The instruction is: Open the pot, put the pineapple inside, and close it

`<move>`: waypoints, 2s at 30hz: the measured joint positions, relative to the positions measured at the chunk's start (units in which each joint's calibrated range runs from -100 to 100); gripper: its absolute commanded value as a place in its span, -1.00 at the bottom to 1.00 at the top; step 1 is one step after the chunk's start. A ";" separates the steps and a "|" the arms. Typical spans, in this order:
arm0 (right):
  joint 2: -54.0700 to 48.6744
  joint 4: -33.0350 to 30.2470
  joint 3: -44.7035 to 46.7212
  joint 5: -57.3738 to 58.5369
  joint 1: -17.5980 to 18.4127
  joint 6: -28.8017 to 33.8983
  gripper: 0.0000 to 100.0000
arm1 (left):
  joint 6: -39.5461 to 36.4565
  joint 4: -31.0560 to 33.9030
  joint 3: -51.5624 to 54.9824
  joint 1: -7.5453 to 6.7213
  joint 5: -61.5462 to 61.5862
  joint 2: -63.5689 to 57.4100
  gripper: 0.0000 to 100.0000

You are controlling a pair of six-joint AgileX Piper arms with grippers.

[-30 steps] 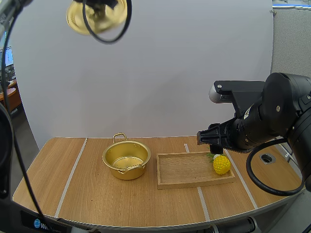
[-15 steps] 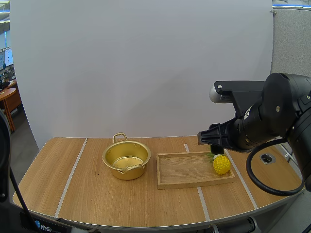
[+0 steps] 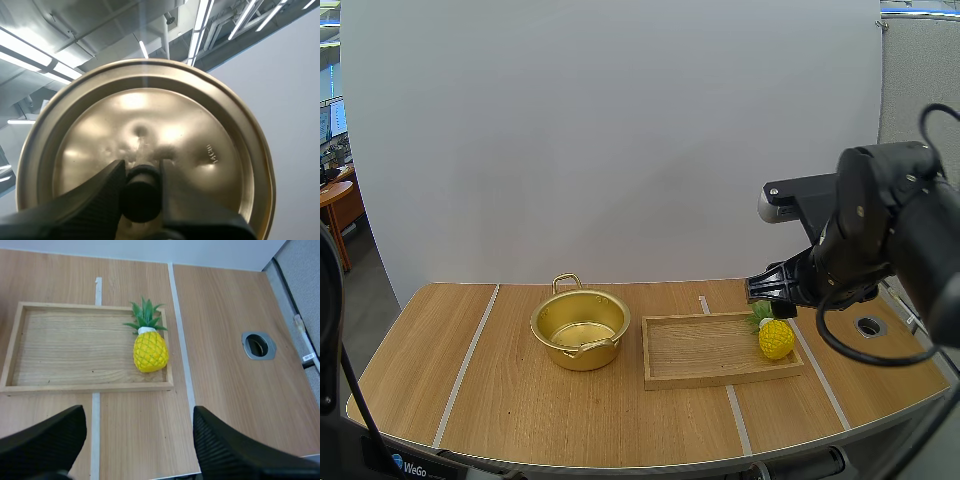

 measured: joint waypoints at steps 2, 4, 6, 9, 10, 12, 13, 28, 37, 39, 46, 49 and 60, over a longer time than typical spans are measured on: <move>2.59 -0.26 0.00 0.00 0.00 0.52 1.00 | 0.00 0.00 0.00 0.00 0.00 0.00 -1.00; 5.29 -0.38 0.00 -0.90 0.00 1.00 1.00 | 0.00 0.00 0.00 0.00 0.00 0.00 -1.00; 8.11 -0.38 0.00 -2.74 0.00 1.35 1.00 | 0.00 0.00 0.00 0.00 0.00 0.00 -1.00; 11.72 -0.38 0.00 -5.89 0.00 1.80 1.00 | 0.00 0.00 0.00 0.00 0.00 0.00 -1.00; 12.85 -0.38 0.00 -6.87 0.00 1.80 1.00 | 0.00 0.00 0.00 0.00 0.00 0.00 -1.00; 14.67 -0.38 0.00 -8.92 0.00 1.80 1.00 | 0.00 0.00 0.00 0.00 0.00 0.00 -1.00; 15.36 -0.38 0.00 -9.72 0.00 1.90 1.00 | 0.00 0.00 0.00 0.00 0.00 0.00 -1.00; 26.63 2.19 -0.64 -25.70 -9.15 -7.90 1.00 | 0.00 0.00 0.00 0.00 0.00 0.00 -1.00; 33.89 15.22 -0.64 -31.51 -14.55 -23.69 1.00 | 0.00 0.00 0.00 0.00 0.00 0.00 -1.00; 34.76 16.12 -0.64 -32.66 -14.63 -25.25 1.00 | 0.00 0.00 0.00 0.00 0.00 0.00 -1.00; 36.21 20.62 -0.64 -33.85 -14.71 -30.87 1.00 | 0.00 0.00 0.00 0.00 0.00 0.00 -1.00; 37.24 21.88 -1.72 -33.85 -14.71 -31.91 1.00 | 0.00 0.00 0.00 0.00 0.00 0.00 -1.00; 44.26 25.20 -5.17 -29.97 -14.71 -34.41 1.00 | 0.00 0.00 0.00 0.00 0.00 0.00 -1.00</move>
